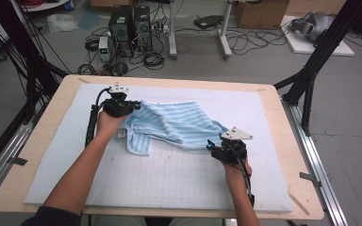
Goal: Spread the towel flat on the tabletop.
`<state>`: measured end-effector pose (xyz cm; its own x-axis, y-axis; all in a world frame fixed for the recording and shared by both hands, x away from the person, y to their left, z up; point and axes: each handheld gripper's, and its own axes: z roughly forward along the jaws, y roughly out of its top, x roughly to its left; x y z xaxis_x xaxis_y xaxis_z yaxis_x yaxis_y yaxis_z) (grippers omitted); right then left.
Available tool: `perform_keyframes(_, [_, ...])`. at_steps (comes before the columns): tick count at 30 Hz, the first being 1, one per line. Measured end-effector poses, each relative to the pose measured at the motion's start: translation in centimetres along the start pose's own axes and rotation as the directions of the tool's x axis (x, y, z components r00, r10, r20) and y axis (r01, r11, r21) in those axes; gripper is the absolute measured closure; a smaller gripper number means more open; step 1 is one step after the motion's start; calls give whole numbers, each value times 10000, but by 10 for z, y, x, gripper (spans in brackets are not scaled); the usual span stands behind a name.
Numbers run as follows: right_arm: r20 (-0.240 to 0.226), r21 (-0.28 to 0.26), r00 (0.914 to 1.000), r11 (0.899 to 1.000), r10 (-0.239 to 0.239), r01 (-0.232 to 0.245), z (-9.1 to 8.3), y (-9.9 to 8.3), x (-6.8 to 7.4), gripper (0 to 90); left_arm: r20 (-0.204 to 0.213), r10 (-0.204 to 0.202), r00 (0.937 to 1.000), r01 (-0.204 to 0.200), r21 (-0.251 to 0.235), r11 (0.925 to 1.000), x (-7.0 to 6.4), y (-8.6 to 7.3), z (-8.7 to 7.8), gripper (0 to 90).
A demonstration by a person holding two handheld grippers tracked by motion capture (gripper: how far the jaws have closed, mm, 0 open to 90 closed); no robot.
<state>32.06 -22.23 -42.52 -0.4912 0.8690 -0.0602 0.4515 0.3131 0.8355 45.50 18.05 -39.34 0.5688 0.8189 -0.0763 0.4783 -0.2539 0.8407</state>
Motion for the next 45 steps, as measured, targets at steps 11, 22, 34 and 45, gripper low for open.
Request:
perform_keyframes(11, [-847, -471, 9962, 9987, -225, 186, -1, 4, 13, 453, -229, -680, 9974, 654, -989, 9929, 21, -23, -24, 471])
perform_keyframes(22, [-2026, -511, 9747, 9950, -948, 861, 16, 13, 42, 492, -5, -802, 9968, 783, -2064, 9753, 27, -57, -70, 259])
perform_keyframes(34, [-4005, -132, 9012, 9845, -1655, 1749, 69, 41, 112, 509, 43, -411, 9991, 410, -2391, 9701, 32, -84, -93, 318])
perform_keyframes(45, [-4980, 544, 8364, 9544, -2288, 2935, 109, 55, 163, 683, -4, -547, 9985, 527, -2608, 9639, 34, -88, -98, 323])
